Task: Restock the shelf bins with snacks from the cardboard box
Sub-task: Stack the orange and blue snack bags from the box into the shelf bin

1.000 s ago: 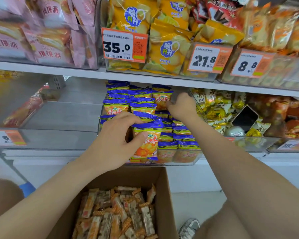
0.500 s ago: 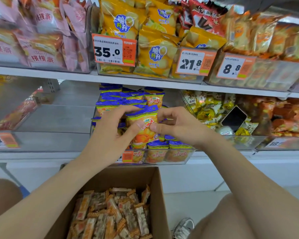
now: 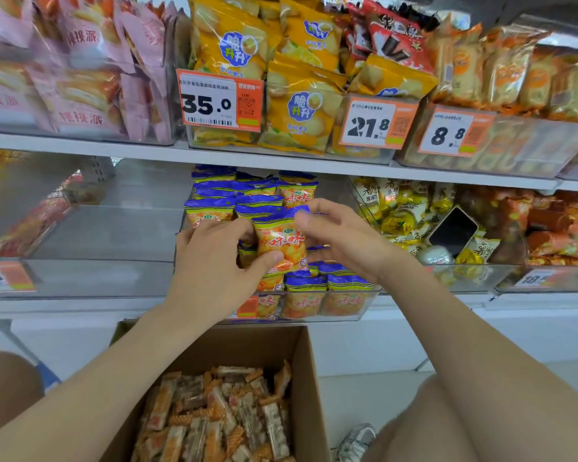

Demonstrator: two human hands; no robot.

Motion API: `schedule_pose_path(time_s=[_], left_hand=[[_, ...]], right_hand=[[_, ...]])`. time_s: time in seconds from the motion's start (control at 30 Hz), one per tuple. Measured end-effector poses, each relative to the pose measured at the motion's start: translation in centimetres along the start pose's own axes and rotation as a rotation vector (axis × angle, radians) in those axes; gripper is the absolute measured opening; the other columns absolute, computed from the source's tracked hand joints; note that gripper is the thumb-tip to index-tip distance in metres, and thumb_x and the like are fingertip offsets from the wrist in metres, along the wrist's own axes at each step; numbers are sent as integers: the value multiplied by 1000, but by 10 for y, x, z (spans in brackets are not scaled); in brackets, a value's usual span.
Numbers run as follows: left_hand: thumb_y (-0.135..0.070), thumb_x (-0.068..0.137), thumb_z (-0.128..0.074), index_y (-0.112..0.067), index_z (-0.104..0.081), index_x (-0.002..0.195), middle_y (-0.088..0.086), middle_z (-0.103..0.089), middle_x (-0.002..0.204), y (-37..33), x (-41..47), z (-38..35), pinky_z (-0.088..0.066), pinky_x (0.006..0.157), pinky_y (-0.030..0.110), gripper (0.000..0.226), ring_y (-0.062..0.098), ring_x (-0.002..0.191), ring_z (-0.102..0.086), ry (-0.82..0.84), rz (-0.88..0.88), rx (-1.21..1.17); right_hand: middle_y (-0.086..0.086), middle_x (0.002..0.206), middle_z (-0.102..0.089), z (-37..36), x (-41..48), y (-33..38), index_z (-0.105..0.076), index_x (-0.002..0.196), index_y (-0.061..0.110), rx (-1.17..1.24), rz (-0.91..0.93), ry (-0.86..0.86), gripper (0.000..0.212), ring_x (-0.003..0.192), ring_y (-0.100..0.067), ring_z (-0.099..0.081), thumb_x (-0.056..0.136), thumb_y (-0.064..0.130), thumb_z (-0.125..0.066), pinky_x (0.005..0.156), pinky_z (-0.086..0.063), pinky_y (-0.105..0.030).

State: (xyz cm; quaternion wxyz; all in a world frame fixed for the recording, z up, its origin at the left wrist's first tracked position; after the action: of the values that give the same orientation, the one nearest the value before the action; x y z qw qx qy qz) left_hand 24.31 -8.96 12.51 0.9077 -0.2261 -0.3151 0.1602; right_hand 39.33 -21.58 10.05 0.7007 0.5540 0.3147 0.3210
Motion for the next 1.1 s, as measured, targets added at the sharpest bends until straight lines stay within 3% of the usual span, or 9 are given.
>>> schedule_pose_path(time_s=[0.1, 0.2, 0.3, 0.43, 0.53, 0.6, 0.73, 0.97, 1.1], left_hand=[[-76, 86, -61, -37, -64, 98, -23, -66, 96, 1, -1, 0, -36, 102, 47, 41, 10, 104, -55, 20, -13, -8], [-75, 91, -53, -41, -69, 109, -22, -69, 104, 1, -1, -1, -33, 102, 45, 42, 11, 110, -55, 70, -57, 19], [-58, 93, -63, -39, -72, 111, -19, -69, 102, 3, 0, 1, -32, 101, 44, 27, 16, 110, -57, 66, -81, 59], [-47, 93, -71, -37, -72, 107, -18, -70, 107, 5, 0, -2, -33, 104, 47, 17, 17, 115, -56, 69, -62, 82], [-47, 94, -69, -37, -70, 108, -18, -69, 111, 5, -1, -3, -31, 106, 46, 18, 17, 117, -54, 73, -61, 87], [-47, 94, -69, -37, -68, 110, -18, -68, 112, 5, -2, -4, -31, 107, 46, 19, 16, 118, -53, 74, -62, 85], [-46, 95, -68, -38, -67, 111, -20, -67, 111, 5, -3, -3, -31, 105, 44, 19, 13, 117, -53, 67, -82, 84], [-47, 96, -65, -39, -65, 116, -21, -65, 117, 6, -2, -6, -30, 108, 45, 22, 13, 122, -50, 98, -101, 82], [-47, 97, -64, -38, -64, 123, -18, -65, 122, 3, -4, -5, -30, 110, 47, 27, 13, 124, -52, 99, -150, 91]], right_hand=[[-27, 121, -65, 0, 5, -1, -58, 127, -4, -208, 66, 40, 75, 104, -42, -68, 77, 42, -92, 80, -61, -38], [-28, 125, -68, 18, 9, -2, -60, 129, -6, -6, 88, -6, 63, 103, -52, -65, 85, 30, -87, 86, -57, -53], [-18, 108, -75, 49, 11, 0, -67, 118, 0, 108, 123, -246, 34, 89, -35, -66, 94, 20, -79, 72, -56, -38], [-4, 97, -77, 74, 16, -5, -65, 100, 20, -91, 137, -575, 14, 86, -13, -74, 96, 23, -78, 72, -59, -30], [6, 73, -66, 80, 32, -6, -57, 86, 22, -285, 141, -660, 23, 61, -5, -62, 95, 21, -78, 56, -46, -25], [3, 74, -63, 76, 43, -8, -57, 93, 16, -431, 109, -681, 24, 65, -13, -59, 93, 25, -79, 59, -43, -27], [-12, 105, -69, 49, 60, -12, -45, 127, 5, -536, 94, -608, 49, 101, -30, -66, 93, 16, -79, 77, -48, -35], [-19, 108, -64, 44, 70, -9, -40, 126, 5, -691, 23, -582, 48, 101, -39, -65, 95, 16, -75, 69, -43, -37], [-14, 106, -69, 43, 60, -9, -48, 124, 11, -762, 4, -639, 49, 101, -39, -68, 90, 32, -76, 79, -60, -46]])
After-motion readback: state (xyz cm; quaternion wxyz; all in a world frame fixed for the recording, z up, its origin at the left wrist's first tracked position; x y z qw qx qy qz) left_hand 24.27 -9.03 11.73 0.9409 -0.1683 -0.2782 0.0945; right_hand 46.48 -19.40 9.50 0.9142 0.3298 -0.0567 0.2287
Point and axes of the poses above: each hand's wrist, its own x-axis towards the middle knuckle, its own z-axis out of the back of the hand, y = z × x, the point moved 10 cm from there along x, towards the middle knuckle
